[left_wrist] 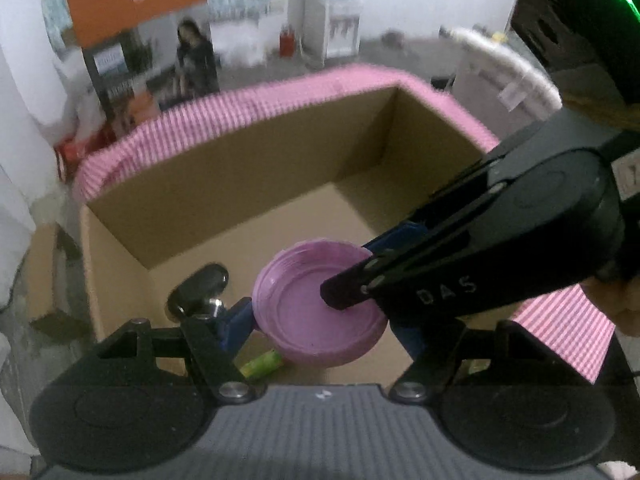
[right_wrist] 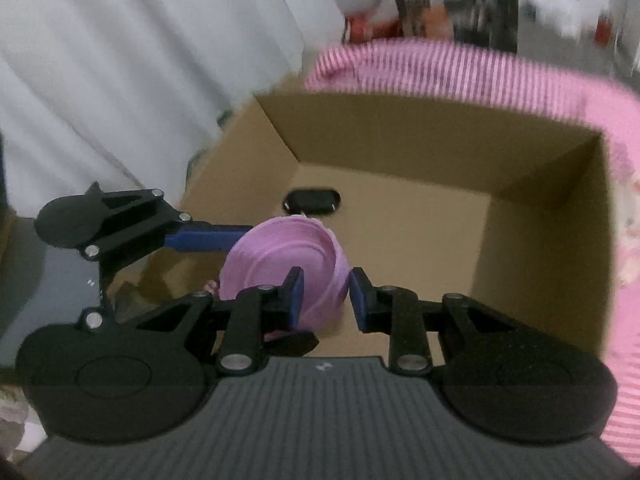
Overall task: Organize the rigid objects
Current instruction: 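Lift the pink lid with the right tool and carry it over the box, then open the right tool to release the pink lid into the box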
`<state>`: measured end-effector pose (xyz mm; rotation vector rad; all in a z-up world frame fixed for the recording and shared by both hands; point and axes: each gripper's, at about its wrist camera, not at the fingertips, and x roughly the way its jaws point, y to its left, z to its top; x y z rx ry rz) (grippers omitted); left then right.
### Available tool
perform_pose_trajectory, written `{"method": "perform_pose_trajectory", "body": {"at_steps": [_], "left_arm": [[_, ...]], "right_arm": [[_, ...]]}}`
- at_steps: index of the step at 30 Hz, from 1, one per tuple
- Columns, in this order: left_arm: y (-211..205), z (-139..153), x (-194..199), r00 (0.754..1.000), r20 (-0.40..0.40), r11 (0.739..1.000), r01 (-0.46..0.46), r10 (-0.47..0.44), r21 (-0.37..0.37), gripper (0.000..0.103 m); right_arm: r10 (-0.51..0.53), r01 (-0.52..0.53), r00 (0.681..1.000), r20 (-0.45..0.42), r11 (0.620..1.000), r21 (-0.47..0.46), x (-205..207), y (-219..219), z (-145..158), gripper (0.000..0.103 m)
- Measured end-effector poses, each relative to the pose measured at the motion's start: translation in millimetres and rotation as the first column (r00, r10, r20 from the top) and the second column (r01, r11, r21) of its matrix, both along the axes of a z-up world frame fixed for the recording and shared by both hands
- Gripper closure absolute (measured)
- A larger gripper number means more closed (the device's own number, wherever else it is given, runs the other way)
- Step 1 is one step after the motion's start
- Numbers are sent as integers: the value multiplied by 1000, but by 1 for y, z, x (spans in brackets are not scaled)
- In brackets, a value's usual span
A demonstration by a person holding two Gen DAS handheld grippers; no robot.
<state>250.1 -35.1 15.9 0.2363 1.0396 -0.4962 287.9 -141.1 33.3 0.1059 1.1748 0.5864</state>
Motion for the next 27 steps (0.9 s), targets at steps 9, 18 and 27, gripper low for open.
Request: {"method": "perform_pose_trajectory", "body": {"at_steps": [9, 18, 27], "left_arm": [[6, -36, 42, 990, -137, 999, -37, 40, 26, 28], [5, -42, 50, 986, -153, 997, -57, 64, 49, 25], [12, -22, 33, 993, -87, 996, -80, 82, 29, 20]], "right_arm": [[12, -16, 993, -114, 999, -38, 32, 14, -48, 78], [15, -24, 992, -128, 997, -71, 51, 19, -67, 77], [-59, 57, 996, -67, 998, -28, 48, -3, -48, 57]]}}
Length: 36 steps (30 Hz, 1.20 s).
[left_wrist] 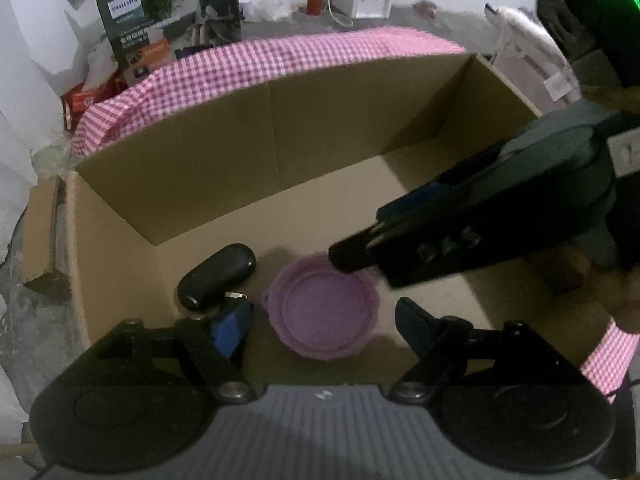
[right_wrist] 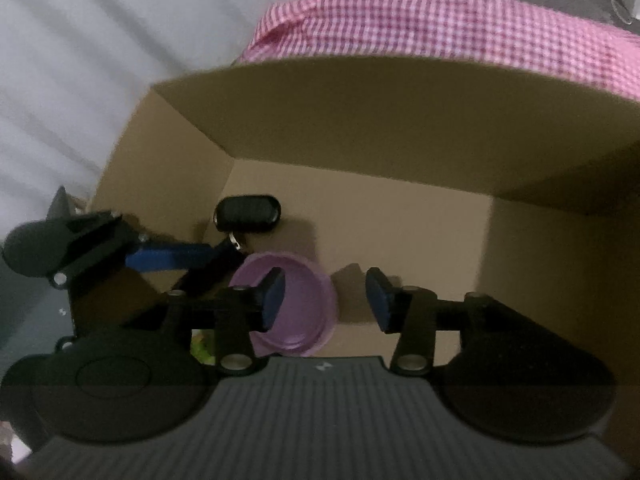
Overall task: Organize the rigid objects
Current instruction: 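Open the right tool to release the pink lid into the box, then withdraw the right tool from the box toward the remaining items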
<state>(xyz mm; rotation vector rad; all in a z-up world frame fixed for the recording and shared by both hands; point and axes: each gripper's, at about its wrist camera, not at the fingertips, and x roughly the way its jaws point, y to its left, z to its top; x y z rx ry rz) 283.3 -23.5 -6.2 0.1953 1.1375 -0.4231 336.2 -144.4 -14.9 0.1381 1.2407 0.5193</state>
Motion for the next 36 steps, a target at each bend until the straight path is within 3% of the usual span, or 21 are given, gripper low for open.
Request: {"method": "perform_pose_trajectory", "body": {"at_steps": [11, 21, 25, 29, 36], "left_arm": [[26, 64, -55, 983, 180, 996, -28, 43, -89, 19], [58, 92, -148, 947, 306, 978, -36, 99, -203, 16], [66, 90, -182, 940, 320, 968, -37, 118, -248, 14], [61, 73, -208, 945, 305, 970, -43, 118, -240, 13], [44, 24, -235, 968, 232, 983, -54, 95, -178, 13]], "right_arm": [[-69, 46, 979, 190, 991, 122, -63, -41, 86, 34], [-113, 54, 957, 268, 974, 220, -161, -67, 120, 19], [-128, 57, 937, 326, 974, 220, -205, -64, 123, 2], [-138, 81, 910, 391, 984, 157, -249, -53, 118, 1], [-116, 138, 903, 414, 990, -24, -290, -25, 82, 1]]}}
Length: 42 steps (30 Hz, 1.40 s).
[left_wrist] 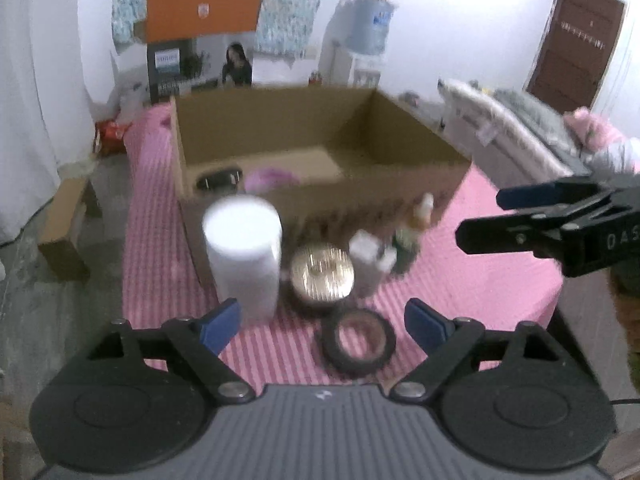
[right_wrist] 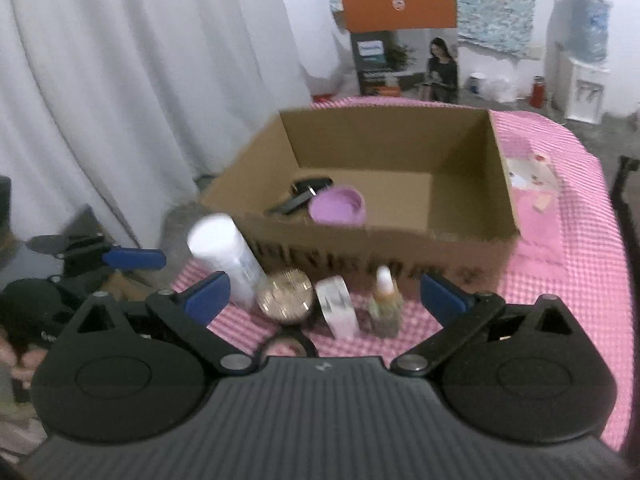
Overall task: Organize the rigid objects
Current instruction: 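Reach the right tool to the black tape roll and grasp its rim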
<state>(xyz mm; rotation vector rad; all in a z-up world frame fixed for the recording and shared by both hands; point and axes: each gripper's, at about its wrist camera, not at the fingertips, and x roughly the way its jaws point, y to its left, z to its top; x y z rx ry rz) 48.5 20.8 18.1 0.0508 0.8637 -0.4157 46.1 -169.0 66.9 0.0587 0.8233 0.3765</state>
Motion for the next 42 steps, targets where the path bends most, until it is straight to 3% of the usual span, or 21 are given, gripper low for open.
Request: {"method": "perform_pose_trajectory", "body": {"at_steps": [6, 16, 18, 26, 31, 36, 42], "left_arm": [[-25, -34, -8, 1000, -16, 995, 23, -21, 101, 13], [-51, -63, -4, 999, -11, 985, 40, -39, 167, 21], [-59, -66, -4, 999, -13, 980, 53, -51, 191, 25], [-73, -73, -3, 996, -16, 972, 89, -88, 217, 39], [-78, -74, -5, 995, -9, 969, 100, -101, 228, 40], [-81, -71, -13, 991, -26, 972, 132, -129, 196, 41], [-87, -73, -12, 990, -11, 963, 142, -144, 230, 38]], "right_arm": [[29, -12, 987, -158, 994, 106, -2, 7, -43, 1], [30, 2, 973, -228, 991, 137, 7, 19, -84, 5], [35, 0, 973, -226, 989, 151, 10, 19, -90, 9], [57, -7, 956, -289, 985, 173, 24, 20, -108, 53], [74, -22, 950, -305, 986, 168, 28, 22, -117, 67], [71, -21, 945, -319, 987, 157, 24, 19, -114, 67], [67, -19, 946, -316, 988, 152, 19, 12, -114, 67]]}}
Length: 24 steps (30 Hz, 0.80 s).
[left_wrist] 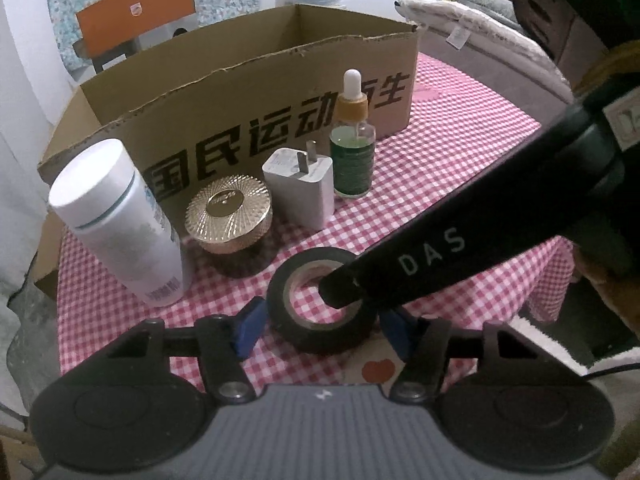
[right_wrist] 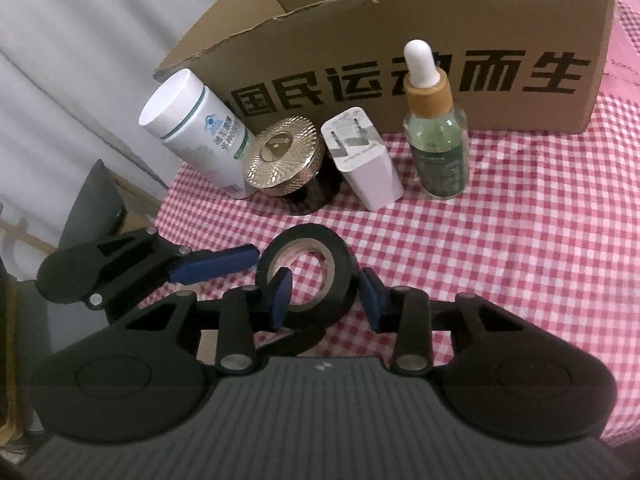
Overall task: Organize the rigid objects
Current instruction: 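Reach the right tool to the black tape roll and grasp its rim, then lift the black tape roll with the right tool and carry it over the box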
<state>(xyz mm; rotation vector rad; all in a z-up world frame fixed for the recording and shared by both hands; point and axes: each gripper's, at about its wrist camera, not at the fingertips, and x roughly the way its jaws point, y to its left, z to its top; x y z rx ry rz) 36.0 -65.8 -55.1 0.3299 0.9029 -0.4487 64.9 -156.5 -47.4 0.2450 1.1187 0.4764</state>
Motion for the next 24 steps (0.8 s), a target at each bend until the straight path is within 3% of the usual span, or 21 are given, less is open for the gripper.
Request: {"method": "perform_pose_trajectory", "body": {"at_steps": [6, 16, 24], "left_arm": [[0, -8, 10, 1000, -30, 1000, -4, 4, -12, 35], [-1, -7, 9, 1000, -7, 1000, -6, 6, -10, 36], [2, 24, -5, 998, 65, 999, 0, 2, -35, 36]], "right_arm": [[26, -25, 999, 33, 999, -39, 1, 5, 1, 67], [47, -43, 997, 58, 997, -68, 3, 5, -1, 81], [57, -48, 993, 106, 995, -82, -11, 5, 25, 82]]}}
